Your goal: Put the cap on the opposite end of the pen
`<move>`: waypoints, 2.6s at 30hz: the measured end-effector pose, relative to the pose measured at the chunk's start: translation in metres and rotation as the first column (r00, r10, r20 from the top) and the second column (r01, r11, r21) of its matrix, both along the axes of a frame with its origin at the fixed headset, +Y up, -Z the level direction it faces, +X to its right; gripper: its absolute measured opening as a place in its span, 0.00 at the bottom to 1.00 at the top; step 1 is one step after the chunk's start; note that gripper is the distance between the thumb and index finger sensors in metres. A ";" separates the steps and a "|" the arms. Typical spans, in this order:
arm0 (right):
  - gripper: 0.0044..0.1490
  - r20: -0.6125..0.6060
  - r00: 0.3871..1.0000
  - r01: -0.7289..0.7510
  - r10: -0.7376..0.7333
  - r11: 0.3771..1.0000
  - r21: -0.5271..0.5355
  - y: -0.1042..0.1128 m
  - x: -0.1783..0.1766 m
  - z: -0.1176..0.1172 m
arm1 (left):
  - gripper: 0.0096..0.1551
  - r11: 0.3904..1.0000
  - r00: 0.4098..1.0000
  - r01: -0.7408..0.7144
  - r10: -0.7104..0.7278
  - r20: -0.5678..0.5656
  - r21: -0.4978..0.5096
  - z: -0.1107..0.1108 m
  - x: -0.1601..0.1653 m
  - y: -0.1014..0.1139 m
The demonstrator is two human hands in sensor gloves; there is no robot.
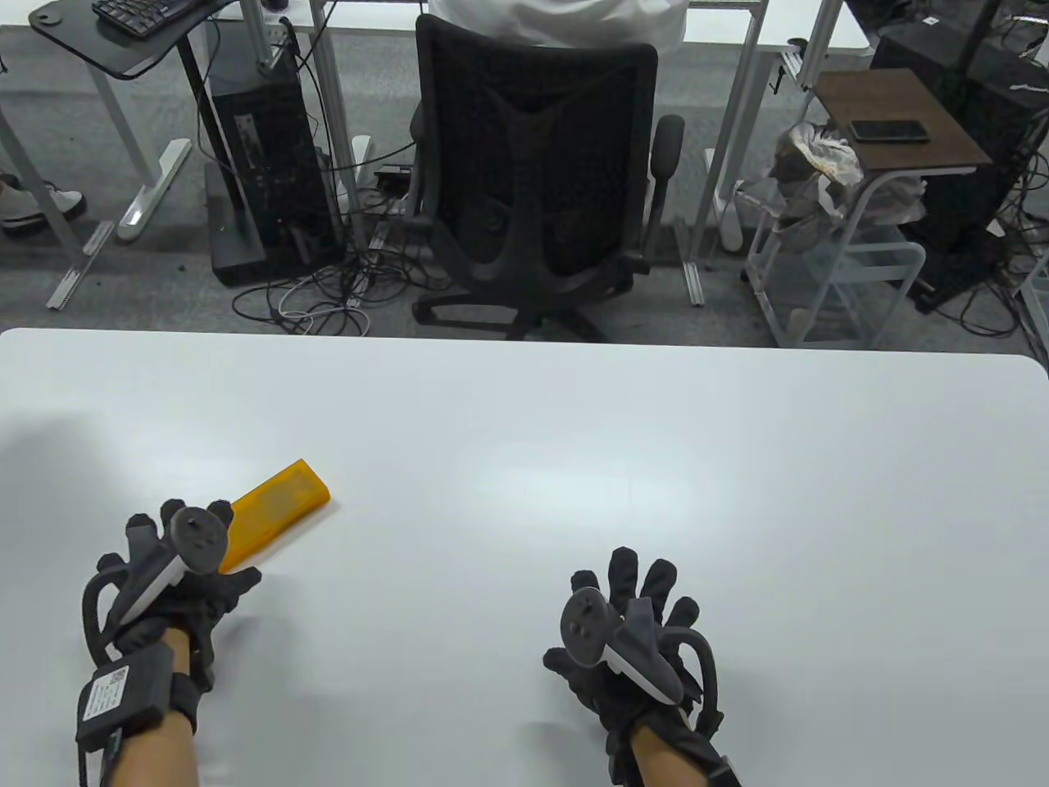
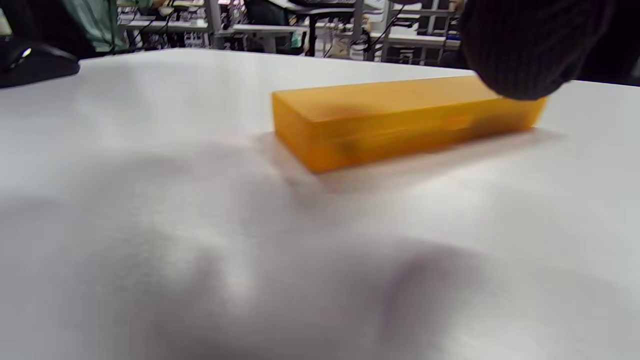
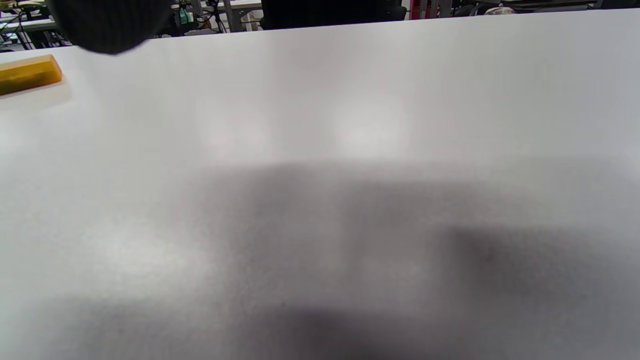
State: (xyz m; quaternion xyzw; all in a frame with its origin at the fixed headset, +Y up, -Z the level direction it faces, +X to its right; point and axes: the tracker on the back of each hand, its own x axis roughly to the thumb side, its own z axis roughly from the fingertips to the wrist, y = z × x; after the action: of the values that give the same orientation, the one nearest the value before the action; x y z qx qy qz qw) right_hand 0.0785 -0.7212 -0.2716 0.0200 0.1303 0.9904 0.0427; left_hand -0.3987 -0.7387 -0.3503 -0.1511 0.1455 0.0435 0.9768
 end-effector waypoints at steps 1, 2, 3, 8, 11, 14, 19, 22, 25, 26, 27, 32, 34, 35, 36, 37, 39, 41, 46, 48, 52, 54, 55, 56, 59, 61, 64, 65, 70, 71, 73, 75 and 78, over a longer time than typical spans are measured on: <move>0.59 -0.005 1.000 -0.006 0.006 1.000 0.002 0.000 -0.001 0.000 | 0.55 1.000 1.000 -0.016 0.016 -0.004 -0.012 -0.003 -0.006 -0.003; 0.59 -0.012 1.000 -0.013 0.013 1.000 0.004 0.000 -0.003 0.000 | 0.55 0.999 1.000 -0.031 0.030 -0.004 -0.020 -0.007 -0.010 -0.007; 0.59 -0.018 1.000 -0.018 0.019 1.000 0.009 0.000 -0.004 0.000 | 0.55 0.999 0.999 -0.042 0.042 -0.004 -0.032 -0.010 -0.012 -0.010; 0.59 -0.038 0.999 -0.031 0.033 0.999 0.042 0.002 -0.008 0.002 | 0.52 0.993 0.999 -0.041 0.042 0.009 -0.112 -0.024 -0.018 -0.030; 0.59 -0.040 0.999 -0.030 0.032 0.999 0.043 0.002 -0.009 0.002 | 0.50 0.997 0.998 -0.069 0.070 0.010 -0.026 -0.026 -0.021 -0.033; 0.59 -0.032 0.999 -0.032 0.033 0.999 0.019 -0.002 -0.009 0.000 | 0.49 0.992 0.993 -0.115 0.115 0.007 0.043 -0.025 -0.021 -0.032; 0.58 -0.014 1.000 0.007 -0.007 0.999 -0.044 -0.009 -0.006 -0.004 | 0.48 0.984 0.991 -0.122 0.113 0.077 0.128 -0.017 -0.008 -0.022; 0.57 0.003 0.999 0.044 -0.044 0.996 -0.077 -0.012 -0.005 -0.007 | 0.49 0.977 0.980 -0.152 0.130 0.149 0.147 -0.006 0.015 -0.014; 0.57 0.007 0.999 0.054 -0.053 0.994 -0.097 -0.014 -0.005 -0.008 | 0.49 0.966 0.959 -0.203 0.163 0.231 0.159 0.010 0.048 -0.009; 0.57 0.005 0.998 0.057 -0.057 0.993 -0.102 -0.013 -0.005 -0.007 | 0.49 0.963 0.953 -0.217 0.173 0.250 0.160 0.015 0.058 -0.008; 0.57 0.004 0.998 0.063 -0.063 0.993 -0.102 -0.013 -0.004 -0.007 | 0.49 0.958 0.941 -0.241 0.191 0.280 0.156 0.023 0.073 -0.007; 0.57 -0.009 0.995 0.101 -0.102 0.992 -0.072 -0.010 -0.003 -0.003 | 0.50 0.951 0.886 -0.279 0.202 0.417 0.133 0.053 0.132 -0.005; 0.57 -0.026 0.994 0.106 -0.108 0.992 -0.063 -0.010 -0.005 -0.001 | 0.51 0.951 0.868 -0.284 0.201 0.455 0.121 0.060 0.149 -0.006; 0.57 -0.039 0.994 0.100 -0.102 0.993 -0.057 -0.010 -0.006 0.000 | 0.51 0.949 0.857 -0.291 0.203 0.473 0.120 0.064 0.157 -0.008; 0.57 -0.054 0.994 0.094 -0.097 0.994 -0.051 -0.009 -0.008 0.001 | 0.51 0.949 0.848 -0.294 0.206 0.488 0.110 0.067 0.164 -0.011; 0.57 -0.066 0.994 0.087 -0.090 0.995 -0.043 -0.010 -0.010 0.002 | 0.51 0.949 0.840 -0.298 0.209 0.501 0.104 0.070 0.168 -0.013; 0.57 -0.102 0.992 0.076 -0.079 0.997 -0.029 -0.010 -0.016 0.003 | 0.51 0.954 0.822 -0.289 0.204 0.531 0.080 0.074 0.177 -0.018; 0.57 -0.137 0.984 0.101 -0.112 0.991 -0.085 -0.014 -0.024 0.004 | 0.51 0.964 0.808 -0.258 0.182 0.561 0.060 0.076 0.185 -0.023; 0.58 -0.191 0.979 0.068 -0.069 0.998 -0.014 -0.017 -0.042 0.006 | 0.52 0.965 0.779 -0.260 0.187 0.598 0.038 0.075 0.194 -0.029; 0.58 -0.207 0.978 0.030 -0.024 0.999 0.026 -0.019 -0.047 0.007 | 0.52 0.966 0.766 -0.258 0.187 0.615 0.028 0.074 0.198 -0.031; 0.57 -0.219 0.973 -0.055 0.067 0.997 0.060 -0.029 -0.055 0.005 | 0.52 0.975 0.740 -0.221 0.145 0.656 0.034 0.073 0.207 -0.032; 0.56 -0.222 0.966 -0.107 0.132 0.987 0.123 -0.031 -0.057 0.003 | 0.52 0.978 0.742 -0.209 0.143 0.655 0.024 0.072 0.208 -0.036; 0.56 -0.227 0.962 -0.122 0.149 0.984 0.129 -0.032 -0.058 0.003 | 0.52 0.977 0.744 -0.211 0.149 0.651 0.018 0.072 0.207 -0.037; 0.56 -0.226 0.959 -0.144 0.170 0.981 0.129 -0.034 -0.060 0.001 | 0.52 0.974 0.745 -0.225 0.159 0.648 0.020 0.072 0.206 -0.038; 0.55 -0.228 0.951 -0.175 0.210 0.971 0.164 -0.036 -0.064 -0.002 | 0.53 0.979 0.754 -0.204 0.143 0.642 0.022 0.071 0.206 -0.037; 0.55 -0.249 0.935 -0.209 0.254 0.959 0.191 -0.036 -0.066 -0.002 | 0.53 0.986 0.763 -0.162 0.094 0.640 0.048 0.071 0.206 -0.037; 0.56 -0.266 0.927 -0.210 0.263 0.955 0.211 -0.036 -0.067 -0.002 | 0.51 0.985 0.779 -0.170 0.116 0.616 0.030 0.069 0.200 -0.040; 0.55 -0.267 0.935 -0.187 0.235 0.963 0.193 -0.035 -0.067 -0.004 | 0.52 0.978 0.788 -0.207 0.158 0.595 0.015 0.068 0.199 -0.040; 0.53 -0.243 0.968 -0.059 0.059 0.998 0.009 -0.021 -0.057 -0.024 | 0.59 0.971 0.797 -0.238 0.205 0.569 -0.017 0.066 0.193 -0.042; 0.52 -0.205 0.978 0.011 -0.026 0.997 -0.071 -0.019 -0.052 -0.031 | 0.61 0.967 0.797 -0.252 0.221 0.563 -0.022 0.065 0.191 -0.043; 0.46 -0.051 0.964 0.236 -0.259 0.931 -0.277 -0.018 -0.033 -0.047 | 0.67 0.951 0.806 -0.307 0.278 0.523 -0.033 0.065 0.188 -0.045; 0.41 0.038 0.914 0.395 -0.404 0.863 -0.314 -0.019 -0.019 -0.058 | 0.73 0.939 0.806 -0.341 0.318 0.499 -0.046 0.064 0.185 -0.046; 0.34 0.161 0.808 0.589 -0.567 0.775 -0.228 -0.027 -0.009 -0.070 | 0.77 0.934 0.805 -0.352 0.333 0.491 -0.058 0.066 0.185 -0.048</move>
State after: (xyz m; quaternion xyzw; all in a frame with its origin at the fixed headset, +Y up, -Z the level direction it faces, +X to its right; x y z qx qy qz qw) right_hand 0.0698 -0.7481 -0.3418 0.0119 0.2479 0.9024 0.3523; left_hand -0.2137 -0.7864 -0.2844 -0.1633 -0.1392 0.1815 0.9597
